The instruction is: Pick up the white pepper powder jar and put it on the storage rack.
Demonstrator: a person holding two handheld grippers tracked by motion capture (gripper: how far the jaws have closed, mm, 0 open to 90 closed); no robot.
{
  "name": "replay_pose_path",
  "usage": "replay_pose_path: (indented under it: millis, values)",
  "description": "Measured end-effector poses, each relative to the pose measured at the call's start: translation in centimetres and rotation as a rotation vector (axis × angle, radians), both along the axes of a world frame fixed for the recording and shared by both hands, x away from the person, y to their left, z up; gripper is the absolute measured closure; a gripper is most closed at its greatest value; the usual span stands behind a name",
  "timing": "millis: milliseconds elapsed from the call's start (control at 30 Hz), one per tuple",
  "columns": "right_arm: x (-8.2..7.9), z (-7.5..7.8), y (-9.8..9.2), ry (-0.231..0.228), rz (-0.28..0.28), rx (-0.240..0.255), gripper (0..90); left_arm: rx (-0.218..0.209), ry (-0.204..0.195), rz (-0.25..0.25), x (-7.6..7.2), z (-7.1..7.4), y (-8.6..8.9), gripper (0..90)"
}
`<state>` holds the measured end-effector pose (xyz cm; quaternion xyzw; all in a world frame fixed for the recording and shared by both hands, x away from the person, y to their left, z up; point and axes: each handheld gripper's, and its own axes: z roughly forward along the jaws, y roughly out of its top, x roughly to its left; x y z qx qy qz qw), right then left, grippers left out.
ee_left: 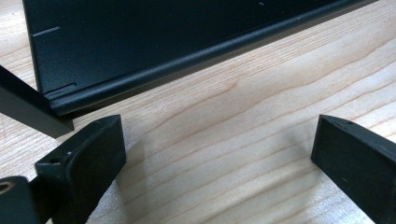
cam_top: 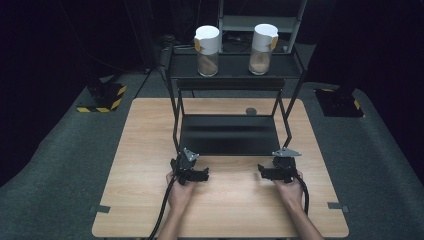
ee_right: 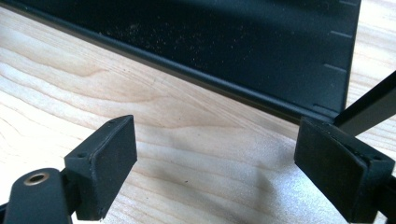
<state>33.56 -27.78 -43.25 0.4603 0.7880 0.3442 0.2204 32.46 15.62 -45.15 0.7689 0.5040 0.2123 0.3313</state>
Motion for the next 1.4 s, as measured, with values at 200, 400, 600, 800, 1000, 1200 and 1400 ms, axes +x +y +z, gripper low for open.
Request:
replay_pose_path:
  millis: [200, 400, 600, 800, 1000, 1200, 1400]
  values:
    - [0.1, -0.5, -0.1, 0.008, -0.007, -0.001, 12.6, 0.000, 0.000, 0.000, 0.0, 0.0, 0.0, 3.1]
    - [0.2, -1.0, -0.2, 0.017, -0.012, 0.000, 12.6, 0.003, 0.001, -0.002, 0.0, 0.0, 0.0, 3.1]
    - [0.4, -1.4, -0.1, 0.020, -0.011, -0.002, 12.2, 0.003, 0.001, -0.002, 0.0, 0.0, 0.0, 3.1]
    - [0.5, -1.6, -0.4, 0.015, 0.003, 0.003, 11.5, 0.004, 0.000, 0.001, 0.0, 0.0, -0.1, 3.1]
    - [0.6, -1.6, -0.5, 0.017, 0.010, 0.005, 11.2, 0.005, 0.000, 0.002, 0.0, 0.0, -0.1, 3.1]
    - [0.6, -1.6, -0.5, 0.017, 0.010, 0.006, 11.2, 0.004, 0.001, 0.002, 0.0, 0.0, -0.1, 3.0]
    - [0.6, -1.5, -0.5, 0.017, 0.008, 0.004, 11.0, 0.004, 0.001, 0.002, 0.0, 0.0, -0.1, 3.0]
